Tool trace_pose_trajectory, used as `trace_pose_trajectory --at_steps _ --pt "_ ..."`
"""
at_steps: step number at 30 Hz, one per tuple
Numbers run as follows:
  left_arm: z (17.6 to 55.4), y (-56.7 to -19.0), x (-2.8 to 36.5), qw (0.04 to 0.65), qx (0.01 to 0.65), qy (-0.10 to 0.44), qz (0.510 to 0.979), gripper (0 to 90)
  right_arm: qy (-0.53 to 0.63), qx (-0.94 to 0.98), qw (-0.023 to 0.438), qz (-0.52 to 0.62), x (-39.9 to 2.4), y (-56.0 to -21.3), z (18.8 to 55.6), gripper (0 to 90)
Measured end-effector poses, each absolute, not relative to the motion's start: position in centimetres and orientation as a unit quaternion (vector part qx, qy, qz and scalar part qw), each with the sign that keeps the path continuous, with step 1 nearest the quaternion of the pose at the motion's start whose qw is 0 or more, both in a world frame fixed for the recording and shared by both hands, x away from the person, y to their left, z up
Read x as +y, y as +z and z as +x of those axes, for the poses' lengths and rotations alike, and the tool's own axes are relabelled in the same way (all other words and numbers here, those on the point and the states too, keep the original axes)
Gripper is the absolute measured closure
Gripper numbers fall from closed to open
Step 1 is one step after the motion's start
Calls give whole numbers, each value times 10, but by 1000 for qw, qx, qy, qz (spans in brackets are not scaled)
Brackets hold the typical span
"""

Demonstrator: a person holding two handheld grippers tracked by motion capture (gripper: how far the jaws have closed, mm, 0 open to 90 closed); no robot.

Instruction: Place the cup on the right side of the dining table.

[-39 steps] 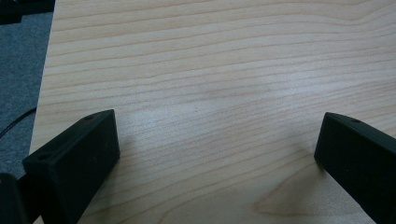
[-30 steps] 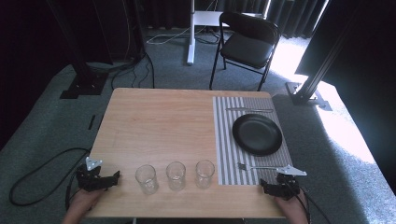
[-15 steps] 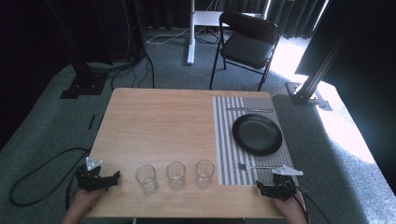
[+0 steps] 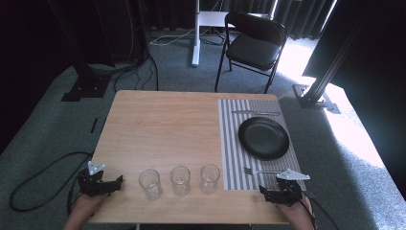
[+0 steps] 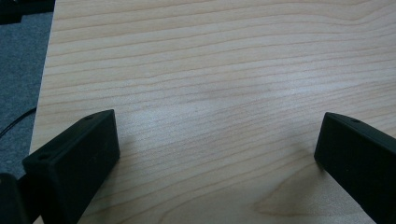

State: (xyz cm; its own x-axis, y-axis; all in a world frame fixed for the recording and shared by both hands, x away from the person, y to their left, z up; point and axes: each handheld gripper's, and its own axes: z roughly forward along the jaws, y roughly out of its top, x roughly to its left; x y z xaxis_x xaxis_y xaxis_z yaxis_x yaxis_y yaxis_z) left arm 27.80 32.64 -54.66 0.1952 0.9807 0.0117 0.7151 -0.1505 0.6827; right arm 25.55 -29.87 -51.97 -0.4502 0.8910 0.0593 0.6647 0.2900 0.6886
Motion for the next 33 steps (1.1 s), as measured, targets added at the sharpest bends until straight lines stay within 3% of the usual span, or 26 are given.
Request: trace_pose_trajectory --at_steps 33 --pt "278 -547 326 280 588 237 721 3 392 803 161 419 -265 -475 248 181"
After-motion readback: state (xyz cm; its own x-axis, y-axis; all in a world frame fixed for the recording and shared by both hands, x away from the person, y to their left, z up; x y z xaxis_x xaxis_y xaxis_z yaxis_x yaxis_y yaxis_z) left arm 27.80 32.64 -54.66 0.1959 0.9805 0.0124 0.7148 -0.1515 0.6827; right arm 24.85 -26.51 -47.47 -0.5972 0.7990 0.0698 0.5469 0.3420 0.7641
